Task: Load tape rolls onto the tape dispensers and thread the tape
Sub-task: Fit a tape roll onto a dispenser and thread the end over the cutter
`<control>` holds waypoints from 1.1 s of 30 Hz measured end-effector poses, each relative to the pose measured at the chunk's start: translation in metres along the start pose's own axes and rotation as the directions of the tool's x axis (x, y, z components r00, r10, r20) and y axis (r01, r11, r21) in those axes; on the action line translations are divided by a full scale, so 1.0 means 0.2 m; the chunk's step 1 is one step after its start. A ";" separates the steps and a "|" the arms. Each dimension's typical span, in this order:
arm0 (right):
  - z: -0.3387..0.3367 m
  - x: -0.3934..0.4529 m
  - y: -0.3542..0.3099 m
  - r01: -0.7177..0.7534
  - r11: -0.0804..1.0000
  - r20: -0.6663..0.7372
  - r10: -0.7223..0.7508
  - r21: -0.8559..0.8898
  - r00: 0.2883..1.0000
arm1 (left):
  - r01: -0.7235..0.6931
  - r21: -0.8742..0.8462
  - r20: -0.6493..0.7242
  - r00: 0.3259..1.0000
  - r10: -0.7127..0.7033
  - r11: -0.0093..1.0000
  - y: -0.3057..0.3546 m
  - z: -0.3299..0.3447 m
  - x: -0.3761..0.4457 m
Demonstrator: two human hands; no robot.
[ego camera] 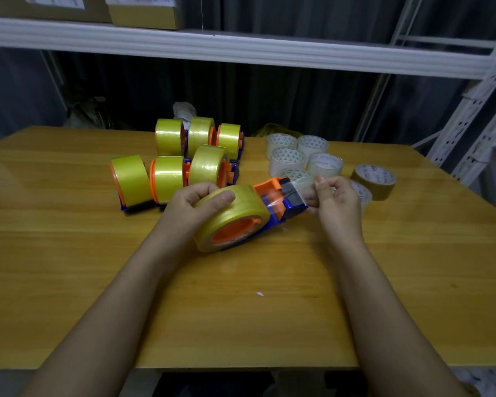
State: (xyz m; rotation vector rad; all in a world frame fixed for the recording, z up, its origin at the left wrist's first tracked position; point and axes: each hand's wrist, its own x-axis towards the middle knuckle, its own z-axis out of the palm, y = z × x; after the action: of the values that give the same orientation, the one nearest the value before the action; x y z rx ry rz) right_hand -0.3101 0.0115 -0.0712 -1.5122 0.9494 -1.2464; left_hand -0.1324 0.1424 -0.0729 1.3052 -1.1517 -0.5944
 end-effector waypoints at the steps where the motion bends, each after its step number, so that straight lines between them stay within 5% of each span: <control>1: 0.00 0.00 0.00 0.000 1.000 0.000 0.000 0.000 1.000 | 0.001 -0.007 0.006 1.000 -0.001 1.000 0.00 0.00 0.00; 8: -0.02 0.02 0.01 -0.063 0.998 -0.029 0.063 0.002 0.998 | -0.036 -0.065 0.107 0.993 0.043 0.997 0.02 -0.02 0.00; 23: -0.02 -0.01 -0.06 -0.038 0.984 0.040 0.031 0.172 0.999 | 0.079 -0.077 -0.028 0.996 -0.081 0.994 -0.01 -0.04 0.03; 33: -0.01 -0.01 -0.07 0.042 0.971 -0.004 -0.043 0.236 0.999 | -0.009 -0.035 0.048 0.999 0.010 0.999 -0.01 -0.05 0.02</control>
State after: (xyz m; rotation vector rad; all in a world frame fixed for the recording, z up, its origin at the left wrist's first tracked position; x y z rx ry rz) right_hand -0.3126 0.0173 -0.0590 -1.3519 0.7420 -1.3383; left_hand -0.1208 0.1434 -0.0721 1.2616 -1.1816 -0.6393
